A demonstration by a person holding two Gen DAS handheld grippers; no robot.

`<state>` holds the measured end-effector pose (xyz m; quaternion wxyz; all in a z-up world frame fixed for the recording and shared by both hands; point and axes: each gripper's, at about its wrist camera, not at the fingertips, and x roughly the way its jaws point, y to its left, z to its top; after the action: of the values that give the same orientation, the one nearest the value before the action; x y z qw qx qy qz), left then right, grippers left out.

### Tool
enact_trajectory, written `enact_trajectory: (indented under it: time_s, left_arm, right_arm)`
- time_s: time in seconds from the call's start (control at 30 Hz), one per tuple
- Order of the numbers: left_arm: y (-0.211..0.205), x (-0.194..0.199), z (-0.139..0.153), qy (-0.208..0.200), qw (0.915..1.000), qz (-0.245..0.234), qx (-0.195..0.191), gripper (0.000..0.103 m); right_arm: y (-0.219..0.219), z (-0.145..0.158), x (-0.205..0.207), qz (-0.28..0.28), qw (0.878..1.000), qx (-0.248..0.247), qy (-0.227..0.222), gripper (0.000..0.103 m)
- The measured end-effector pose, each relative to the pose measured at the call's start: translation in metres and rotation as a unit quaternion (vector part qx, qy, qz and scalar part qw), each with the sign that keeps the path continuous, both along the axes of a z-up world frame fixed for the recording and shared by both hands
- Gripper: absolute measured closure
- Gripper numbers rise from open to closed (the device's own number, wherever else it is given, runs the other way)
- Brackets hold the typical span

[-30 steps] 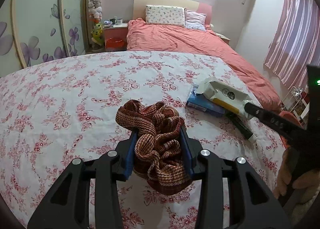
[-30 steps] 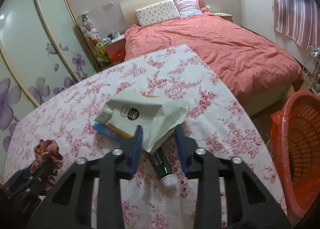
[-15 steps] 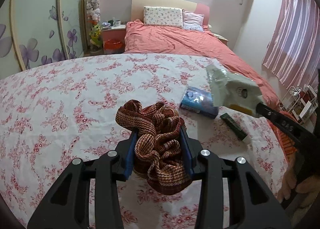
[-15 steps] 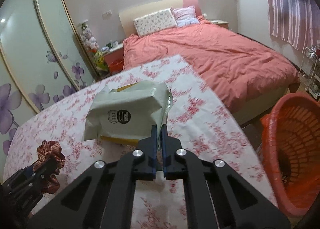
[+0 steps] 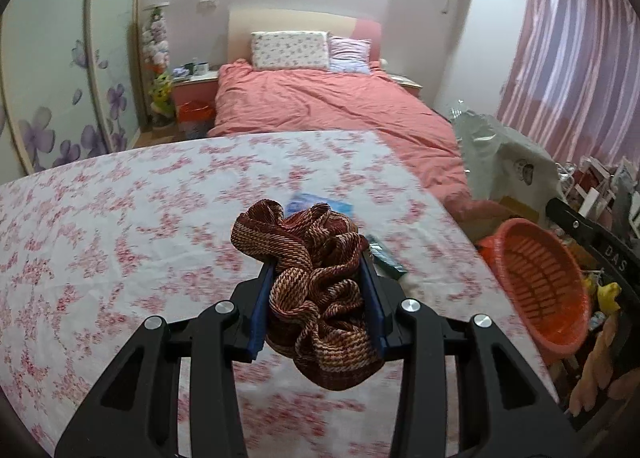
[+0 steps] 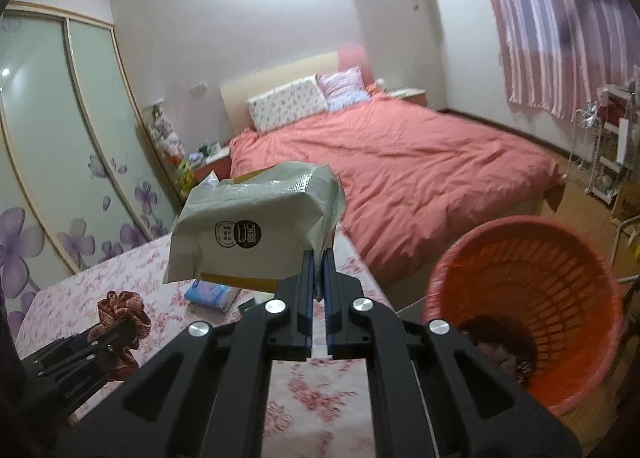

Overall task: Collect trash
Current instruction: 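Carry the brown plaid cloth and white wipes packet into the orange basket and release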

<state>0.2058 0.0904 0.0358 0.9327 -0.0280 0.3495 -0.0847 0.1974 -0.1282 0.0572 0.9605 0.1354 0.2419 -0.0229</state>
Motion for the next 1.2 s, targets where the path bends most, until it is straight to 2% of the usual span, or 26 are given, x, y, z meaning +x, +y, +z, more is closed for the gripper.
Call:
enact_trajectory:
  time_s: [0.27,0.67,0.87,1.07,1.2]
  left_arm:
    - [-0.046,-0.018,0.019,-0.024,0.9987,-0.044,0.002,0.063]
    - [-0.116,-0.033,0.030,-0.039,0.9916,-0.122,-0.015,0.063]
    - [-0.155,-0.035,0.024,-0.036,0.9862,-0.161,-0.016,0.063]
    - [-0.192,-0.036,0.014,-0.028,0.9804,-0.194,-0.018,0.063]
    - [-0.211,-0.036,0.010,-0.026,0.9772,-0.210,-0.014,0.063]
  right_arm:
    - [-0.036,0.014,-0.046,-0.055,0.998,-0.012,-0.032,0.098]
    - [-0.093,0.015,-0.091,-0.143,0.988,-0.021,-0.050,0.098]
    - [-0.121,0.003,-0.098,-0.179,0.983,-0.019,-0.040,0.098]
    - [-0.158,-0.020,-0.099,-0.210,0.978,0.008,-0.010,0.097]
    - [-0.174,-0.025,-0.103,-0.226,0.974,0.015,-0.011,0.098]
